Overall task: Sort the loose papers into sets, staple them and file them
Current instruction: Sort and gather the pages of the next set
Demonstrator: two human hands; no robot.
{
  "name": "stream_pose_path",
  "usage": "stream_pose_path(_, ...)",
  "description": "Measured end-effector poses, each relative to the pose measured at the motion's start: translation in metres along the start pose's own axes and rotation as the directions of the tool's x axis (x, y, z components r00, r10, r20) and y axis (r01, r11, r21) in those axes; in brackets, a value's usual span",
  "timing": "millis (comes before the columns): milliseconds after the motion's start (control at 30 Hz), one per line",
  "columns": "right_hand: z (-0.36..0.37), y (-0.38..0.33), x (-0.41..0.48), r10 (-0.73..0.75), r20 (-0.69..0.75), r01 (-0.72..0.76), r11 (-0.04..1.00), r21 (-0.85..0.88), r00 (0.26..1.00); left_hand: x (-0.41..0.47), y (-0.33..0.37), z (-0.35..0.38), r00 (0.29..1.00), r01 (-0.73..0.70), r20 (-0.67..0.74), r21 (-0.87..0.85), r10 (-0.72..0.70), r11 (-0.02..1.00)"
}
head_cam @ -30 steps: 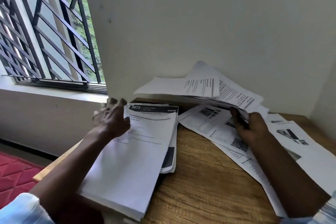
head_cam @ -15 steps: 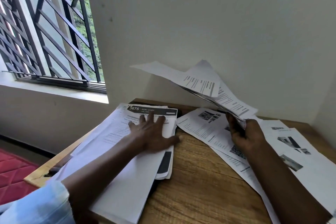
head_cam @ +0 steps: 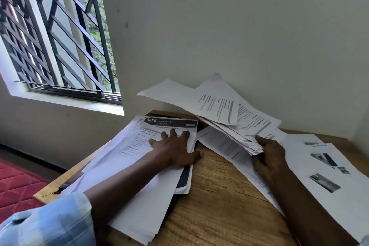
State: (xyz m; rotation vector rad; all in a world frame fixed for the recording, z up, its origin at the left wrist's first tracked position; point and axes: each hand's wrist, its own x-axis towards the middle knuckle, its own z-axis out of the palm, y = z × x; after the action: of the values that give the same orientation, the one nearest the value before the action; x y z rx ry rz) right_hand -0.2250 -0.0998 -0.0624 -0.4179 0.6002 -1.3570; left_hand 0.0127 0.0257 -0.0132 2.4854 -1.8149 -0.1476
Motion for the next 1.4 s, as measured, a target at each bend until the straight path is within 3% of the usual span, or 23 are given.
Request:
stream_pose_path(467,-0.003,0.000,0.004,0.033,0.069,-0.034,0.999,0.010,0.997,0.029,-0.013,-0.005,0.995,0.088,-0.042,-0.080,-0.092,0.993)
stream_pose_path(667,-0.012,0.002,0.010,0.031,0.129,-0.037,0.998,0.044,0.991,0.052,-0.015,-0.009,0.996,0.056,-0.047,-0.315,-0.075,0.947)
stream_pose_path(767,-0.013,0.002,0.012,0.015,0.150,-0.021,0.999,0.037,0.989,0.058,-0.013,-0.013,0.996,0.051,-0.054,-0.352,-0.075,0.935)
stream_pose_path(833,-0.011,0.001,0.008,0.024,0.150,-0.031,0.999,0.044,0.988,0.072,-0.027,-0.021,0.986,0.092,-0.102,-0.332,-0.133,0.939)
stream_pose_path(900,-0.007,-0.001,0.002,0.034,0.135,-0.044,0.996,0.072,0.990,0.088,-0.051,-0.032,0.946,0.234,-0.161,-0.263,-0.282,0.936)
stream_pose_path(1000,-0.005,-0.002,-0.003,0.047,0.151,-0.057,0.997,0.061,0.987,0.101,-0.092,-0.040,0.808,0.463,-0.209,-0.354,-0.551,0.813)
stream_pose_path(1067,-0.003,-0.003,-0.004,0.044,0.150,-0.051,0.998,0.044,0.988,0.108,-0.113,-0.039,0.732,0.511,-0.201,-0.470,-0.651,0.720)
stream_pose_path(1133,-0.003,-0.003,-0.003,0.046,0.125,-0.051,0.998,0.033,0.991,0.114,-0.127,-0.038,0.701,0.521,-0.167,-0.544,-0.694,0.657)
stream_pose_path(1267,-0.001,-0.002,-0.001,0.047,0.115,-0.051,0.998,0.034,0.992,0.125,-0.150,-0.030,0.665,0.475,-0.136,-0.683,-0.735,0.556)
stream_pose_path(1400,-0.003,0.002,0.003,0.035,0.138,-0.039,0.999,0.023,0.990,0.129,-0.164,-0.026,0.680,0.246,-0.165,-0.867,-0.714,0.434)
